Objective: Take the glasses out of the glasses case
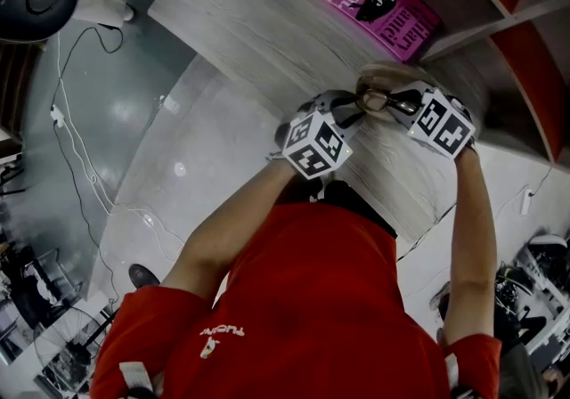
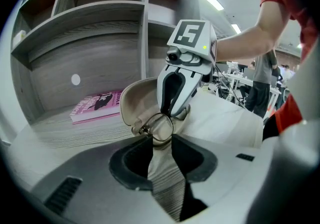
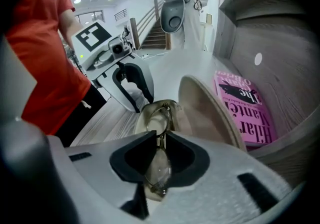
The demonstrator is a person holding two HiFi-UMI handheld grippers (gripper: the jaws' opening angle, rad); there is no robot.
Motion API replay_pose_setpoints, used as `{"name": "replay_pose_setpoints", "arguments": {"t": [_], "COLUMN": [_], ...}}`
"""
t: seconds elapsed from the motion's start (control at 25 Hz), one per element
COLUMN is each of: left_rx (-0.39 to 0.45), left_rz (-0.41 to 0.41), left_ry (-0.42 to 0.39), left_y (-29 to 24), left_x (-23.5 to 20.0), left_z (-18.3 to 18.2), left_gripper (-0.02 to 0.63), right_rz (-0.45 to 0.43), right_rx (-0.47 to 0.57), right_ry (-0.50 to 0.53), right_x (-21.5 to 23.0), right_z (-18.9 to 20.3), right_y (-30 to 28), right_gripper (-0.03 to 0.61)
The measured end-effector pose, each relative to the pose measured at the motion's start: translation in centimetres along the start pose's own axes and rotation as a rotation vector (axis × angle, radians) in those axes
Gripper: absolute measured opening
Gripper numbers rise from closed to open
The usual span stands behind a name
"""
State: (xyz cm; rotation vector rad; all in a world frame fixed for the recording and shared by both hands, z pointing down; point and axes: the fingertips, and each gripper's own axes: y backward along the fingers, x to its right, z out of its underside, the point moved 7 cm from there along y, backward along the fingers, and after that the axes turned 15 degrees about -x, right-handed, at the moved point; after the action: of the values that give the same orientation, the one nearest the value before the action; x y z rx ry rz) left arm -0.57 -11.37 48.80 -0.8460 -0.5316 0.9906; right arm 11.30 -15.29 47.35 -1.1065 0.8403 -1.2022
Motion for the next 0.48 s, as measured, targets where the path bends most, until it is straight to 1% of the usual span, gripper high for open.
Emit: {"name": "replay_pose_setpoints", "arguments": {"t": [0.16,0.48], "left_rx": [0.002,0.009], "left_rz": [0.001,-0.001], "left_ry": [-0.001,0.001], "left_y": [0.0,0.3], "left_x": [0.0,-0.1], "left_z": [0.1,0.1], "left_gripper": [0.112,0.107], "right_rz": [0.000,0.016], "right_rx": [0.012,0.026], "right_ry": [0.016,0.044], "right_x": [-0.4,-1.4], "right_z": [-0.3,-0.5], "right_y": [0.6,1.3], "right_gripper": [0.037,0.029]}}
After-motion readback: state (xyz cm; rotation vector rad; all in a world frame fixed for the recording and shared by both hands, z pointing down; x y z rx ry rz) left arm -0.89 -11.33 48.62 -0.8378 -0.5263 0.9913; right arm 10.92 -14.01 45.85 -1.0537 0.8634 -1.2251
